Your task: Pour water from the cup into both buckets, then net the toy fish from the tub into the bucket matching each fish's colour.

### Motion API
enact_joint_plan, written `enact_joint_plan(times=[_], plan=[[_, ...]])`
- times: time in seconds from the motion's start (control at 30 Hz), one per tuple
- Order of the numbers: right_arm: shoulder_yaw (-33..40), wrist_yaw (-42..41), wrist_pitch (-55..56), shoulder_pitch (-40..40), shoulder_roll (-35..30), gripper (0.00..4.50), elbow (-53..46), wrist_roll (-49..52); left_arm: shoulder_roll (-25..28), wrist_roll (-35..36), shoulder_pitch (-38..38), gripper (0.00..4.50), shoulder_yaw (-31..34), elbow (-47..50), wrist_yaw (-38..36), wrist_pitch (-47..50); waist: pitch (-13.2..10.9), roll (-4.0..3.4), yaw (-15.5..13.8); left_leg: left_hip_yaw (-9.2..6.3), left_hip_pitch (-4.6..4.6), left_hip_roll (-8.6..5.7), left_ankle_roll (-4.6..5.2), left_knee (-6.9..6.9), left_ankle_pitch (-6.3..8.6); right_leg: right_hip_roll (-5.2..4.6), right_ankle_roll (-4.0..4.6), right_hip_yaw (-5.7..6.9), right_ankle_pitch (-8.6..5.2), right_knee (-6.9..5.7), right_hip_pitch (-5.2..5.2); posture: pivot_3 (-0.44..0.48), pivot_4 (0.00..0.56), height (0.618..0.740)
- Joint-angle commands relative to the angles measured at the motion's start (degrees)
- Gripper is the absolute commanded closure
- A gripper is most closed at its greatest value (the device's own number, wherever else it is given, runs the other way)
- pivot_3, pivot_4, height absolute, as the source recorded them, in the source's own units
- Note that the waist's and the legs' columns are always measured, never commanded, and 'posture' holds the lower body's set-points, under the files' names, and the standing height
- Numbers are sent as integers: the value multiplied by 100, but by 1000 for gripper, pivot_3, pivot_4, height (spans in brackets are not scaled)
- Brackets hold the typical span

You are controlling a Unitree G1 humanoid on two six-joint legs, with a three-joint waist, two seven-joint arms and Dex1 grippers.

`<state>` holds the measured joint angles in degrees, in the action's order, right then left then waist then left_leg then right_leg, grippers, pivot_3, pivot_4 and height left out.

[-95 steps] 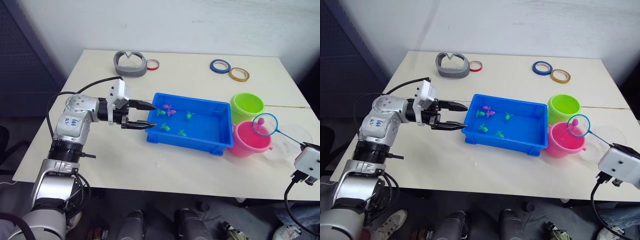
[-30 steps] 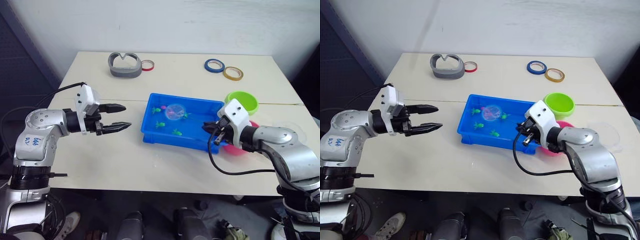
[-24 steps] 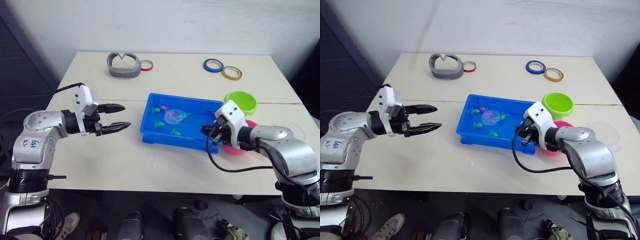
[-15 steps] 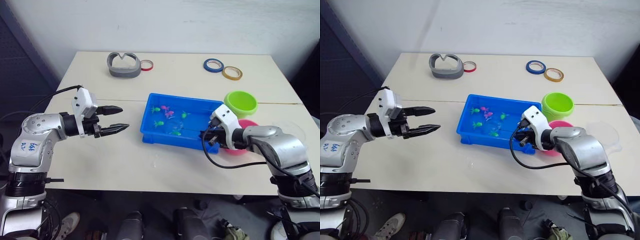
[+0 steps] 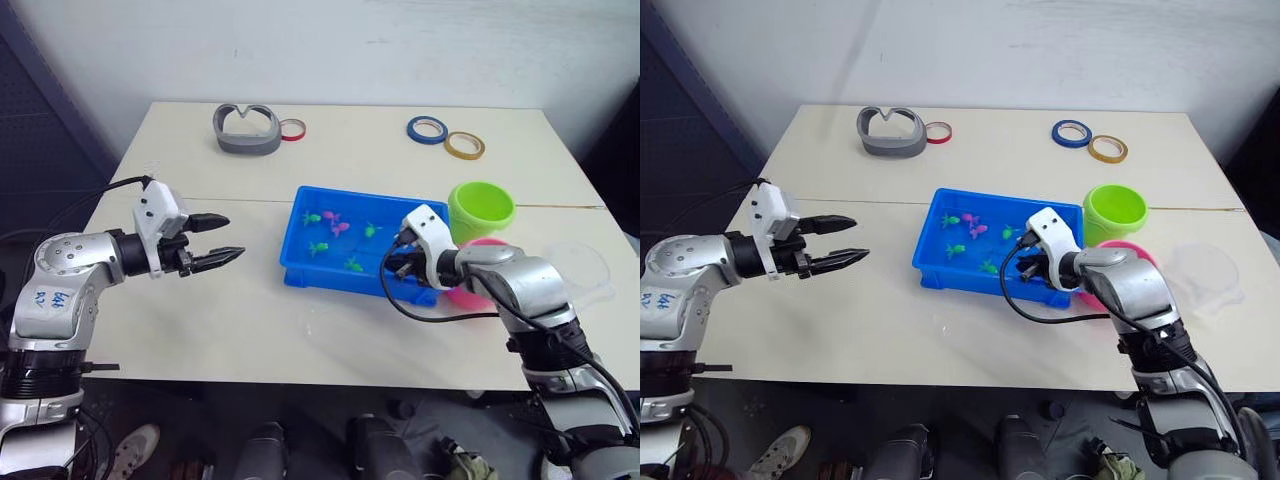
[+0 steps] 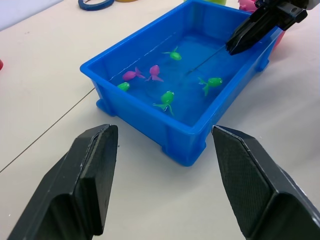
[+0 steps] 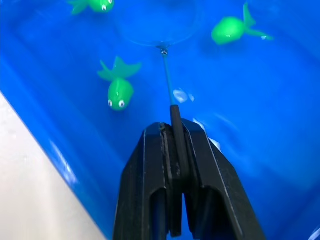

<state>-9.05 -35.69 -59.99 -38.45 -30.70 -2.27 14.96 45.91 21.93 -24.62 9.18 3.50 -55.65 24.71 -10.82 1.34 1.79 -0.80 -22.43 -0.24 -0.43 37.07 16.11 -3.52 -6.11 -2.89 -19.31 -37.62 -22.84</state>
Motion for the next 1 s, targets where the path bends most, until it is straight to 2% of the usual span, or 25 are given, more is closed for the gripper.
enact_joint_plan(times=[0.03, 0.27, 0.67, 1.0], plan=[[114, 62, 214, -215, 31, 4500, -21, -50, 108, 76, 34, 1212, 218, 207, 47, -57, 0, 0, -3, 0, 0, 0, 0, 0, 0, -1, 0, 0, 0, 0, 0, 0, 150, 740], [382, 23, 36, -205, -81, 4500, -323, 121, 106, 84, 41, 1212, 202, 179, 63, -96, 0, 0, -3, -1, -2, 0, 0, -2, 0, -1, 0, 1, 0, 4, 0, 0, 150, 740], [941, -390, -676, 337, -811, 4500, -1710, 914, 25, 133, -271, 1212, 71, -37, -62, -187, 0, 0, -18, -13, -28, 1, 0, -1, 1, -3, 0, 14, 0, 17, -14, 0, 150, 740], [1206, -244, -642, 518, -864, 4500, -1965, 1165, -47, 83, -492, 1212, -114, -279, -247, -306, 0, 0, -15, -12, -80, -1, -1, 10, -1, -3, 0, 14, 0, -4, -73, 0, 150, 740]])
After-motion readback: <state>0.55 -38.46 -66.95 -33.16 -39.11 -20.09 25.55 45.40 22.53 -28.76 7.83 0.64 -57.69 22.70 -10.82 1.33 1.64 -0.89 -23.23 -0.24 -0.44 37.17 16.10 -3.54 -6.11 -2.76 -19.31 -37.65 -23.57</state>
